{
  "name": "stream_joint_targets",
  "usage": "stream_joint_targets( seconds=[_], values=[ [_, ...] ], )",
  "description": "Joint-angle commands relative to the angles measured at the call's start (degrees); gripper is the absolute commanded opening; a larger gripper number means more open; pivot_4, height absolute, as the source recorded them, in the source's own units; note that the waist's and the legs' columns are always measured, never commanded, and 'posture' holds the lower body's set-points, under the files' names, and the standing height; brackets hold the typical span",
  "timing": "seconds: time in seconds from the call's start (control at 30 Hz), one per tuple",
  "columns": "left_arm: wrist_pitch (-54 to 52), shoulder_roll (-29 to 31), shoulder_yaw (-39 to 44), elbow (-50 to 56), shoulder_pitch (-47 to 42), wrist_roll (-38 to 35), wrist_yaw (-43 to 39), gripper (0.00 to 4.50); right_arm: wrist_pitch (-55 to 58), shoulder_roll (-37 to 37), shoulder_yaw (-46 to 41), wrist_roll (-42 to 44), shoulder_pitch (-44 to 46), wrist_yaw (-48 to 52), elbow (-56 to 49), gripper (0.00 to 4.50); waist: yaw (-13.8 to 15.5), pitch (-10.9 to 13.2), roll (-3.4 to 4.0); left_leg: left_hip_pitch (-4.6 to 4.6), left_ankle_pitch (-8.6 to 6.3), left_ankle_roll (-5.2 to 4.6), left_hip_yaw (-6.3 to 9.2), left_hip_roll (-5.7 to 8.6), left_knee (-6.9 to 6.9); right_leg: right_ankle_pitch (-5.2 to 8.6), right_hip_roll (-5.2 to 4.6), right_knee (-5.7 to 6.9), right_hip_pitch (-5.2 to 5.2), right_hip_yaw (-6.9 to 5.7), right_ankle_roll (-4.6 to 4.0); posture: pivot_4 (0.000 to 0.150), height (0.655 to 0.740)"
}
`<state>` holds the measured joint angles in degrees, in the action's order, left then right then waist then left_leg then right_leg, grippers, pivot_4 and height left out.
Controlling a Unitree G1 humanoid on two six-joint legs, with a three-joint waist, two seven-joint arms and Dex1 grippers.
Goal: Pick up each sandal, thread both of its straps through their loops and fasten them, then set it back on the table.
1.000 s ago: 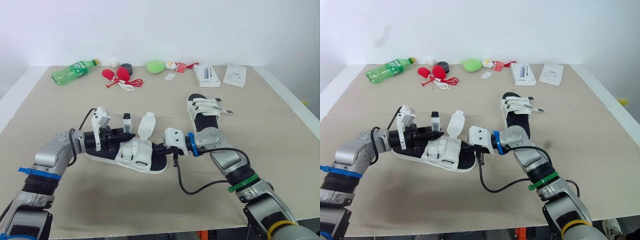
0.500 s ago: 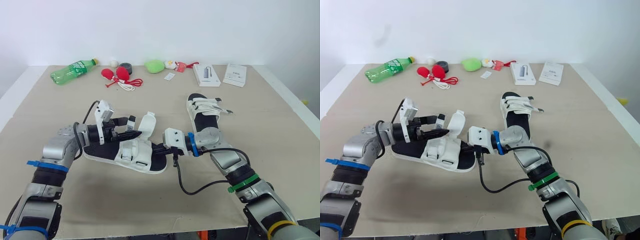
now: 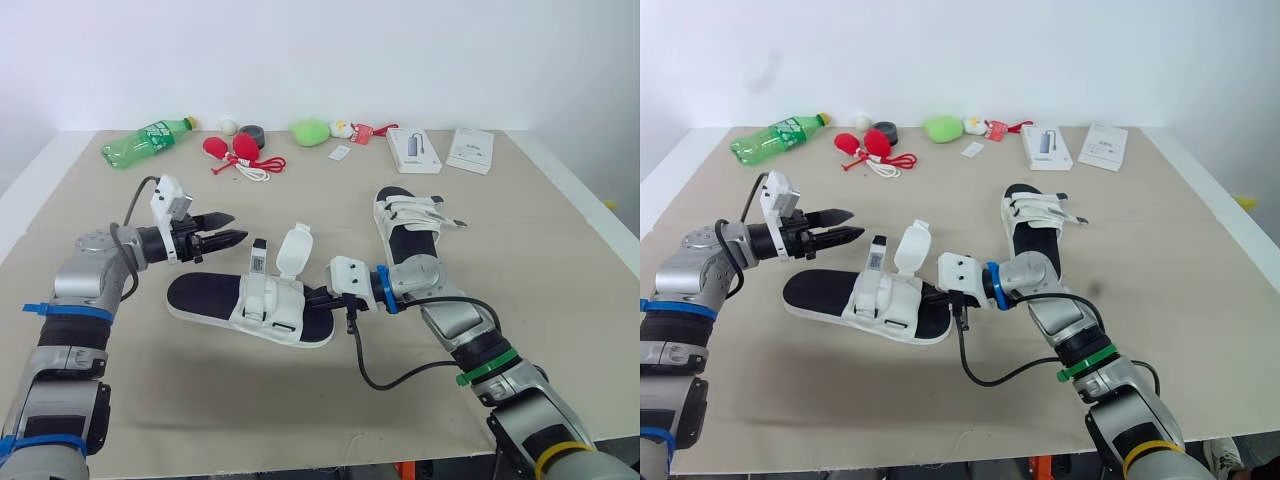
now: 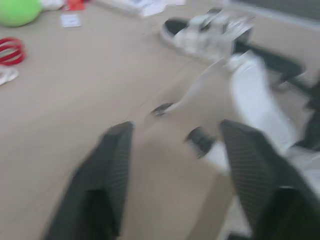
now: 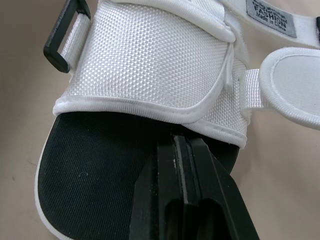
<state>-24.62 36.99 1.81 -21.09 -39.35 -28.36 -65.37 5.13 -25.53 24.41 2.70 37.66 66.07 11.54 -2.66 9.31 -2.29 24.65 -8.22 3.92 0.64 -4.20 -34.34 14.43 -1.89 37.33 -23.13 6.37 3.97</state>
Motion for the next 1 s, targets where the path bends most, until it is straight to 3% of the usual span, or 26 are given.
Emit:
stream_joint_targets(
  seconds=[0.03, 0.1, 0.47, 0.73, 1.0],
  values=[
    [-6.1, 0.5, -1.2, 5.1, 1.2, -2.6, -4.2, 0.72, 1.4, -1.4, 1.6, -3.8, -1.1, -0.3, 3.6, 0.00, 0.0, 0.0, 0.00, 0.00, 0.00, 0.00, 0.00, 0.00, 0.00, 0.00, 0.00, 0.00, 0.00, 0.00, 0.00, 0.150, 0.7400],
    [-7.9, 0.4, -2.1, 5.1, 1.5, -2.1, -5.0, 0.05, 1.3, -1.4, 1.6, -3.9, -1.0, -0.3, 3.9, 0.00, 0.0, 0.0, 0.00, -0.02, 0.00, 0.00, 0.00, 0.00, 0.00, 0.00, 0.00, 0.00, 0.00, 0.00, 0.00, 0.150, 0.7400],
    [-12.7, -0.5, -8.2, -5.8, -4.2, 3.4, -8.5, 0.05, 1.8, -1.6, 1.4, -3.8, -1.5, -0.6, 3.1, 0.00, 0.0, 0.0, 0.00, 0.02, 0.02, 0.00, 0.15, 0.00, -0.03, -0.01, 0.09, 0.00, -0.01, 0.00, 0.00, 0.150, 0.7400],
    [-11.7, -0.5, -11.7, -5.5, -4.4, 5.7, -15.6, 0.05, 1.8, -1.9, 1.2, -4.0, -1.8, -0.9, 2.8, 0.00, 0.0, 0.0, 0.00, 0.04, 0.01, 0.00, 0.19, 0.00, -0.02, 0.00, 0.13, 0.00, -0.01, 0.00, -0.01, 0.150, 0.7400],
    [-5.9, -2.0, -12.1, -7.1, -3.0, 10.0, -13.7, 0.05, 1.9, -1.9, 1.3, -4.0, -1.9, -0.9, 2.6, 0.00, 0.0, 0.0, 0.01, 0.03, 0.01, 0.00, 0.22, 0.00, -0.02, 0.01, 0.13, 0.00, 0.00, 0.00, 0.00, 0.150, 0.7400]
  ],
)
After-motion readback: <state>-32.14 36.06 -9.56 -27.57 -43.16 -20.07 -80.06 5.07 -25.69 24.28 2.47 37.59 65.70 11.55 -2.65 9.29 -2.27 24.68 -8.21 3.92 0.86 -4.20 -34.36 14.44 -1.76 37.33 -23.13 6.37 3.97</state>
